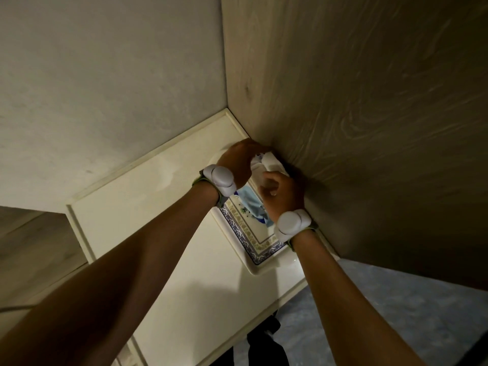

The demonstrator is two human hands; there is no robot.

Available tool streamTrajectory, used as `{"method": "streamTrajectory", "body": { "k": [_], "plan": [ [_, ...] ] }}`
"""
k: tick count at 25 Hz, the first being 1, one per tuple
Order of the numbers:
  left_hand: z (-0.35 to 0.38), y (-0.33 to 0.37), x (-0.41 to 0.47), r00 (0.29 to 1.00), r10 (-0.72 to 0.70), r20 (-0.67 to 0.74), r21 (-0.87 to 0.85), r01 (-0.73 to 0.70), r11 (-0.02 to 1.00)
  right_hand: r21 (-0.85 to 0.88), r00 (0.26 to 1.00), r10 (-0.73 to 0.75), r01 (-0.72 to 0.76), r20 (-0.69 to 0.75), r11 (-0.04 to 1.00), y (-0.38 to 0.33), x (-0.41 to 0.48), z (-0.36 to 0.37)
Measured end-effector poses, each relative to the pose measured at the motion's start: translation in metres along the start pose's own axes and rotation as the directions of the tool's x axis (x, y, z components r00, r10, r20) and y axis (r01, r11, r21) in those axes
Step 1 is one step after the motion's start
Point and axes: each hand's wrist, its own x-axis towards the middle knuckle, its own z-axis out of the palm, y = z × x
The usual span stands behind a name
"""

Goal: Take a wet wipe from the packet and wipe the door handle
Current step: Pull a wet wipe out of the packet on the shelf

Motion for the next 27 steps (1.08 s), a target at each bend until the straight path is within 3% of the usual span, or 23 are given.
{"method": "streamTrajectory", "body": {
  "k": [8, 15, 20, 27],
  "plan": [
    [0.001, 0.003, -0.001, 0.999, 0.009, -0.032, -0.049, -0.010, 0.999, -0.017, 0.996, 0.090, -0.090, -0.021, 0.996, 0.001, 0.004, 0.010],
    [-0.002, 0.003, 0.001, 1.000, -0.020, -0.003, -0.014, 0.020, 1.000, -0.038, 0.997, 0.083, -0.083, 0.003, 0.996, -0.003, -0.002, 0.007],
    [-0.003, 0.000, -0.005, 0.997, -0.080, -0.015, -0.043, 0.079, 0.996, -0.030, 0.997, 0.023, -0.025, -0.077, 0.999, -0.011, -0.013, 0.000],
    [-0.003, 0.002, -0.013, 0.986, -0.155, -0.056, -0.109, 0.148, 0.983, 0.076, 0.978, 0.110, -0.098, -0.174, 0.992, -0.012, -0.015, -0.012]
  ]
}}
